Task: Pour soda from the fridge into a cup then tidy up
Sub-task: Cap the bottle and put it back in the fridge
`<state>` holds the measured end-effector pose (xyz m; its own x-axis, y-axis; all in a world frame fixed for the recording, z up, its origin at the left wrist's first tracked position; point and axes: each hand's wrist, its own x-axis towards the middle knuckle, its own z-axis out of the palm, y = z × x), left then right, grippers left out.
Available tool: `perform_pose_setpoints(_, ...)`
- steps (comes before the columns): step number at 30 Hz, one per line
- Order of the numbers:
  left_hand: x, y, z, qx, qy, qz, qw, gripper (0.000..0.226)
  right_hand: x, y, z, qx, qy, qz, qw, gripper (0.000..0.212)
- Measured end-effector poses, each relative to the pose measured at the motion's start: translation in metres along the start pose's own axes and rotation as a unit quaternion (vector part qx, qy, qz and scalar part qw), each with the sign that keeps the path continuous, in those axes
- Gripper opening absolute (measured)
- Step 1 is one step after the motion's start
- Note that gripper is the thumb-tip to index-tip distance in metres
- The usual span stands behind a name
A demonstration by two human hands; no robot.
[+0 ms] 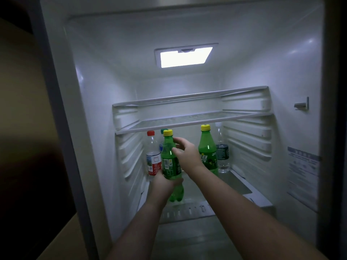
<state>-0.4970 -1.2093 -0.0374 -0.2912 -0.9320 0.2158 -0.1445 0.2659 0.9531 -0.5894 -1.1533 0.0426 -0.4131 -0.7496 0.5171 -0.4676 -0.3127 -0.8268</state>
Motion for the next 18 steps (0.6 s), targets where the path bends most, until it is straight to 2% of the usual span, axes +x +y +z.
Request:
perform_pose_setpoints(7, -0.004, -0.006, 0.010, 0.009, 0.013, 0.040, 0.999, 0.056, -0.008, 0.000, 0.000, -0.048, -0.016, 0.000, 0.999, 0.047)
perform_pose_setpoints(12, -0.011, -0.013, 0.008, 0.035, 0.013, 0.010, 0.999, 0.043, -0.019, -0.010, 0.000, -0.074, -0.029, 0.050, 0.996, 0.044)
perform_pose_setpoints(16, -0.015, -0.020, 0.004, 0.092, 0.035, -0.030, 0.995, 0.071, -0.036, -0.013, -0.005, -0.089, -0.043, 0.110, 0.989, 0.041)
perform_pose_setpoints(18, -0.027, -0.014, 0.002, 0.103, 0.034, -0.045, 0.993, 0.069, -0.048, -0.011, -0.008, -0.085, -0.050, 0.120, 0.988, 0.039)
